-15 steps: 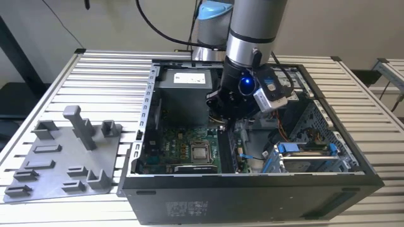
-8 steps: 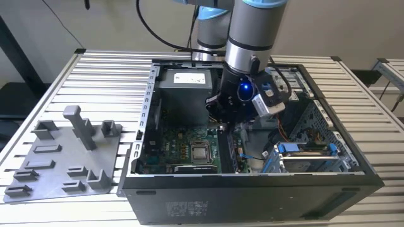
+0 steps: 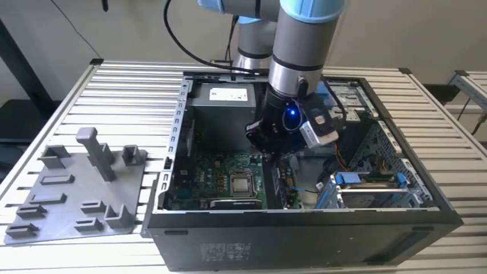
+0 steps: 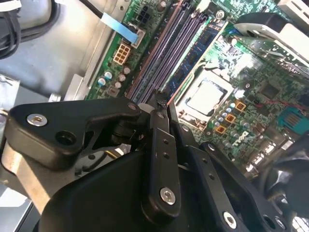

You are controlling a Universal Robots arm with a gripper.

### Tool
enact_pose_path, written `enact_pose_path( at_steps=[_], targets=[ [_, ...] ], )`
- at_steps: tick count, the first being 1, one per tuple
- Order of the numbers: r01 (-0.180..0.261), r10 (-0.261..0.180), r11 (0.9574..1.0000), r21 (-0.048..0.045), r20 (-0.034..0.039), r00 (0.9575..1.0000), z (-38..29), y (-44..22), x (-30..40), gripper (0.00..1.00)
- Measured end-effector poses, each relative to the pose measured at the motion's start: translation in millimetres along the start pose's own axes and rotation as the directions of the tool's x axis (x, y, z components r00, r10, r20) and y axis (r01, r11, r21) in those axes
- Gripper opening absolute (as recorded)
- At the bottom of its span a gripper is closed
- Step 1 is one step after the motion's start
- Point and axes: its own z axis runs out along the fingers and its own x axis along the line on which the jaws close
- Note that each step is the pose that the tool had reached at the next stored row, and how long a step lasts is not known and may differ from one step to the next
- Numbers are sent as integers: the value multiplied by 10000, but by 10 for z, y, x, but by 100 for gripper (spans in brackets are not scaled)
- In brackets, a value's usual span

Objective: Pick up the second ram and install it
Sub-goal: 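Insert the second ram into the second slot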

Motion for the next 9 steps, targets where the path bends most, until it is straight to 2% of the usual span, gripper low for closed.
enact_pose_path(
  at_steps=[5, 6, 9],
  targets=[
    [0, 0, 10000, 0, -6, 10000, 88, 5, 21, 14],
    [4, -4, 10000, 2, -27, 10000, 89, 5, 20, 14],
    [2, -2, 10000, 3, -28, 10000, 90, 5, 21, 14]
  ],
)
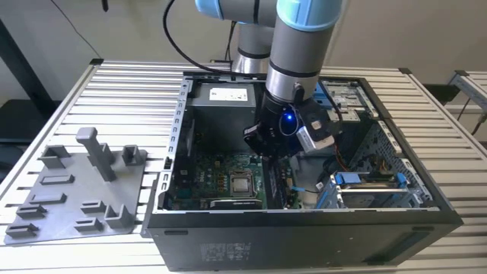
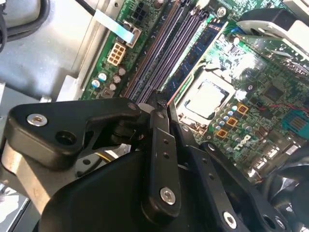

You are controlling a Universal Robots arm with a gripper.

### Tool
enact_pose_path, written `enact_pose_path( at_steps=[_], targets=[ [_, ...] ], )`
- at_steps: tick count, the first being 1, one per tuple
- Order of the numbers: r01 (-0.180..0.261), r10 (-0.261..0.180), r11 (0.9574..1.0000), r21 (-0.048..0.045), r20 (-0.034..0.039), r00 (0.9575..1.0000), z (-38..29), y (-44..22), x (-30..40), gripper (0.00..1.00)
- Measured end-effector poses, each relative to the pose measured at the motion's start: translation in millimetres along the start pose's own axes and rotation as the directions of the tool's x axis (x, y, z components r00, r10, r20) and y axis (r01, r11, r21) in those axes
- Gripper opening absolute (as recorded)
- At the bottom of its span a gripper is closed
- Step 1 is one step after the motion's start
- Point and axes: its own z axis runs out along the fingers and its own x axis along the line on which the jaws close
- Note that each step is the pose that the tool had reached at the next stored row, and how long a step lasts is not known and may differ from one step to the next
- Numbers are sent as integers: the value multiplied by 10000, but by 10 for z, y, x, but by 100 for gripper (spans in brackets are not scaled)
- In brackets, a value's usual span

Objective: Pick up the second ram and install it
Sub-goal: 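Insert the second ram into the second slot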

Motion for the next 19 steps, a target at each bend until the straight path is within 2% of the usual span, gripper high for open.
enact_pose_path(
  at_steps=[4, 9, 14, 19],
  targets=[
    [-1, 1, 10000, -28, 14, 10000, 55, -7, -1, 14],
    [-15, 16, 9998, -180, 73, 10000, 102, -42, -3, 14],
    [-47, 49, 9998, -188, 70, 10000, 109, -48, -3, 14],
    [-71, 72, 9998, -188, 68, 10000, 120, -82, -4, 14]
  ],
)
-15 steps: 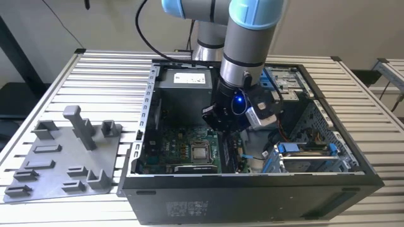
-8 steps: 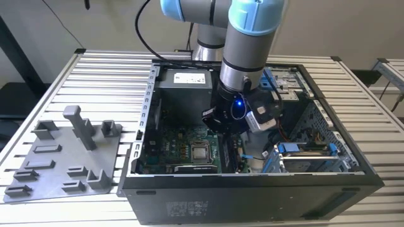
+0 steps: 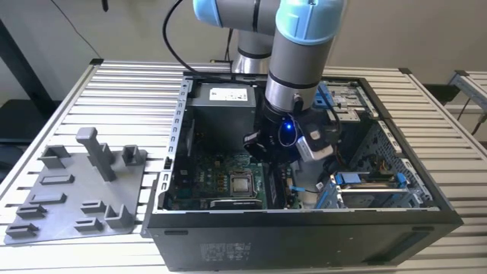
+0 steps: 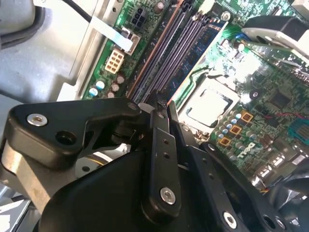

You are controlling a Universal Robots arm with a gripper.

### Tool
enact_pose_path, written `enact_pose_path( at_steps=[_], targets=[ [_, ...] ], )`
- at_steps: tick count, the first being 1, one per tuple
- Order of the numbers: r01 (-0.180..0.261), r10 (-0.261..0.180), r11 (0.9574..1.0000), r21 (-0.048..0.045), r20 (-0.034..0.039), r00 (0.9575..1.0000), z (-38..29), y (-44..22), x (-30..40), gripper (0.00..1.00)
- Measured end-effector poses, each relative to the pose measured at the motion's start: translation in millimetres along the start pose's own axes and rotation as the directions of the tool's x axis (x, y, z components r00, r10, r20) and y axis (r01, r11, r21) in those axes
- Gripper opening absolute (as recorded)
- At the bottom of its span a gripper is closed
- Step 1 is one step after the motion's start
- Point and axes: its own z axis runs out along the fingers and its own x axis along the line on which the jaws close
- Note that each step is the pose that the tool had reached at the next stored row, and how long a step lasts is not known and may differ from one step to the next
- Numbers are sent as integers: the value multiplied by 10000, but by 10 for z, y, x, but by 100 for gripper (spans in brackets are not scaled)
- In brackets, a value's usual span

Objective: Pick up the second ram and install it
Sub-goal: 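Insert the second ram into the second slot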

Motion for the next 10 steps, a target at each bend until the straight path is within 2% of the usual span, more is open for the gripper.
enact_pose_path(
  at_steps=[4, 10],
  targets=[
    [-2, 2, 10000, 0, 0, 10000, 30, 0, -7, 14],
    [-1, 1, 10000, 0, 0, 10000, 36, 1, -24, 14]
  ],
)
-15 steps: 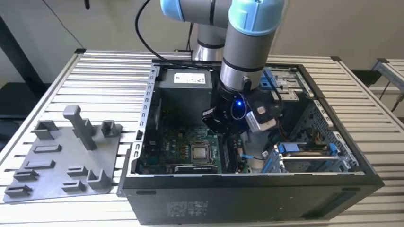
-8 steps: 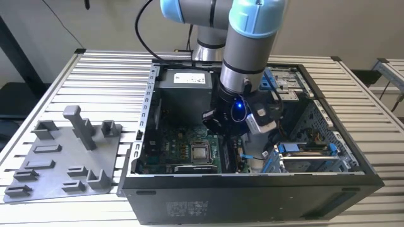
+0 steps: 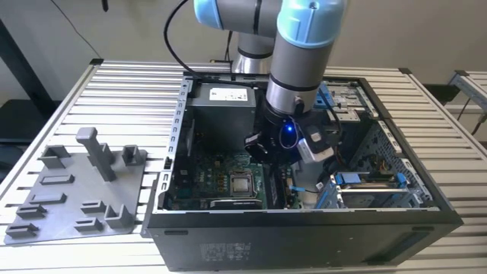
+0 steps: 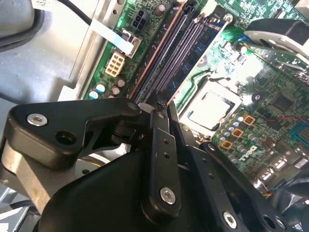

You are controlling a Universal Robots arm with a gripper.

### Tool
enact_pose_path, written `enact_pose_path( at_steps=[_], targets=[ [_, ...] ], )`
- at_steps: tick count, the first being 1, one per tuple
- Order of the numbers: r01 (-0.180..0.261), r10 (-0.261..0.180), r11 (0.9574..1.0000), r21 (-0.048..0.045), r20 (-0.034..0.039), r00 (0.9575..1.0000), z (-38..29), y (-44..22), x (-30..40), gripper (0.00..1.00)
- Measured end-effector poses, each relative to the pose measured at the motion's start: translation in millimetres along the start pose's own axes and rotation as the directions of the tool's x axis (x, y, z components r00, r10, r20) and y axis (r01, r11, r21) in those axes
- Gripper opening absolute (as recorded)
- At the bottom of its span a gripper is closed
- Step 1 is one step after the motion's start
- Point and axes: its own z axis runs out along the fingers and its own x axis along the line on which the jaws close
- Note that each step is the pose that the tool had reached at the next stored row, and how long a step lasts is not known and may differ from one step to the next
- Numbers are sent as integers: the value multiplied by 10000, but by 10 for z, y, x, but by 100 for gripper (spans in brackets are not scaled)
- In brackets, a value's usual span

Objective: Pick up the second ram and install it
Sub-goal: 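Insert the second ram into the second slot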

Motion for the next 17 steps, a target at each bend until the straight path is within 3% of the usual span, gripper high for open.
enact_pose_path(
  at_steps=[17],
  targets=[
    [0, 0, 10000, 1, 0, 10000, 42, 10, 0, 14]
  ],
)
